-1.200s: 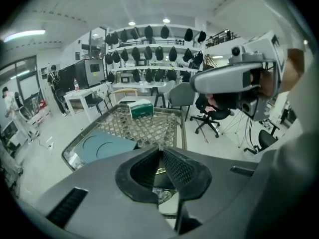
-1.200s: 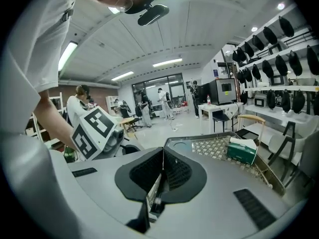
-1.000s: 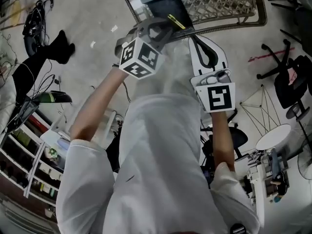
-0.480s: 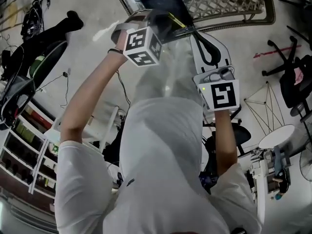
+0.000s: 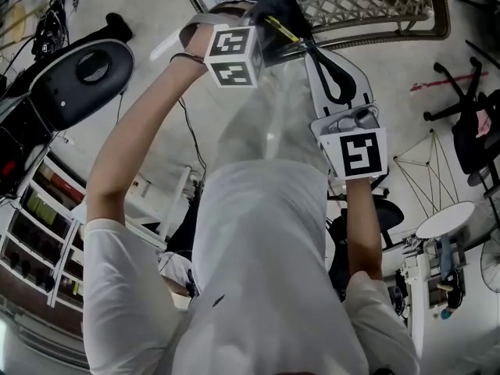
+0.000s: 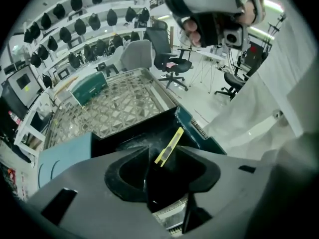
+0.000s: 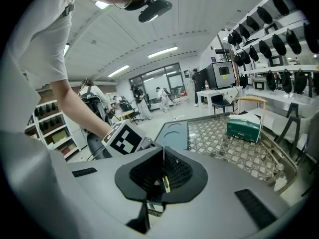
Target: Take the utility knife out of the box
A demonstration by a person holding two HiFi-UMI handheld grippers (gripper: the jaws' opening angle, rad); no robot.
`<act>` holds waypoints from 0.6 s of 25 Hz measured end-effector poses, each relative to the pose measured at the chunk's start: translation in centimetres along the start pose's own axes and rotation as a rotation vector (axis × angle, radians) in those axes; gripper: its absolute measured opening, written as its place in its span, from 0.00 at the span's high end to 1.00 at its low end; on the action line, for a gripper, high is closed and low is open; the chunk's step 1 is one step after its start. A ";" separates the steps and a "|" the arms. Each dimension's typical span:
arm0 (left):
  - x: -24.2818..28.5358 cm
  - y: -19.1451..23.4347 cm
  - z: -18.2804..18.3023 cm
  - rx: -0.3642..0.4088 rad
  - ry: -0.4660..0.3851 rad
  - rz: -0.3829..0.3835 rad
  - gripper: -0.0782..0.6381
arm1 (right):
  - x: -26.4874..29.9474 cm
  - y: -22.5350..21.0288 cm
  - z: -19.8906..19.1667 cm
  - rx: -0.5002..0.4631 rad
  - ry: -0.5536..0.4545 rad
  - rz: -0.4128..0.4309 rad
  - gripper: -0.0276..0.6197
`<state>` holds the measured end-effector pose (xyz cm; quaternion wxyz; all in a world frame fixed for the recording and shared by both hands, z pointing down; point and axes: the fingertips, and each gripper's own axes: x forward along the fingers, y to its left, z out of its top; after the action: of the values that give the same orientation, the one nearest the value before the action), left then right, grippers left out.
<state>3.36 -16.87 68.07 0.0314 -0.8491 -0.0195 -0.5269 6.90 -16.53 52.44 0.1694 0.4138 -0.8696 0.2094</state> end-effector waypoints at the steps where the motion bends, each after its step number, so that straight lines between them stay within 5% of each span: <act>1: 0.4 -0.1 -0.1 0.015 0.004 -0.012 0.67 | 0.0 0.0 -0.2 0.000 0.003 0.001 0.96; 8: 2.8 -0.7 -1.3 0.111 0.084 -0.054 0.66 | -0.6 -0.4 -1.0 0.009 0.010 -0.007 0.96; 15: 3.1 -0.9 -1.6 0.119 0.112 -0.112 0.70 | -1.0 -0.5 -1.3 0.016 0.015 -0.014 0.96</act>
<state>3.25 -16.09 71.54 0.0534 -0.8124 -0.0965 -0.5726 8.03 -15.51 53.25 0.1743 0.4197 -0.8636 0.2183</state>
